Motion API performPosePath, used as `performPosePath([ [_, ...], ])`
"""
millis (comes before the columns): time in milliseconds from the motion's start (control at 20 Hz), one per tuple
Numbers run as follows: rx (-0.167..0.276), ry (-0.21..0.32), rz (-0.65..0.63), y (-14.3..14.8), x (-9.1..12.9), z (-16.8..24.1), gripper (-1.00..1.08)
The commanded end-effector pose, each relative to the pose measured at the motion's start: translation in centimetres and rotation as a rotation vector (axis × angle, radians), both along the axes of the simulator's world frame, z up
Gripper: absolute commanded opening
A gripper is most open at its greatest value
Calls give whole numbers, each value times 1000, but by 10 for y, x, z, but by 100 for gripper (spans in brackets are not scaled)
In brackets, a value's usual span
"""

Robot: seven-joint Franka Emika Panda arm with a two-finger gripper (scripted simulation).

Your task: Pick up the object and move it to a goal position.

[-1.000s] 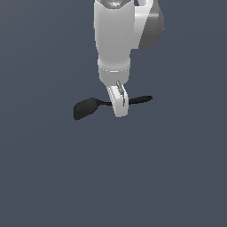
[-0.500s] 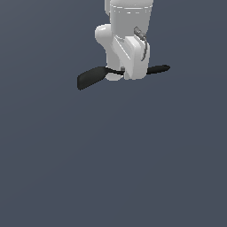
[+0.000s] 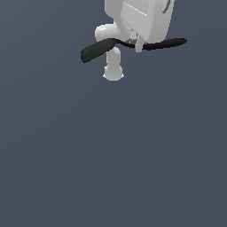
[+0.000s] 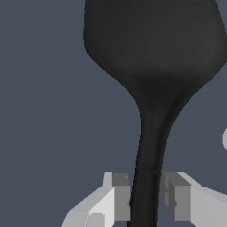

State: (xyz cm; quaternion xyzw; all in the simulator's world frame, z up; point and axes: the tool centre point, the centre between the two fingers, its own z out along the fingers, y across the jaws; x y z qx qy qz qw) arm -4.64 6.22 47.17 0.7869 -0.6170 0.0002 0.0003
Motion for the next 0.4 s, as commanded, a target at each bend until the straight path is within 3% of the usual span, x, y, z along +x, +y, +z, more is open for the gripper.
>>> performPosePath([
  [0, 0, 0, 0, 4, -2, 11, -100],
  [350, 0, 0, 0, 7, -3, 21, -100],
])
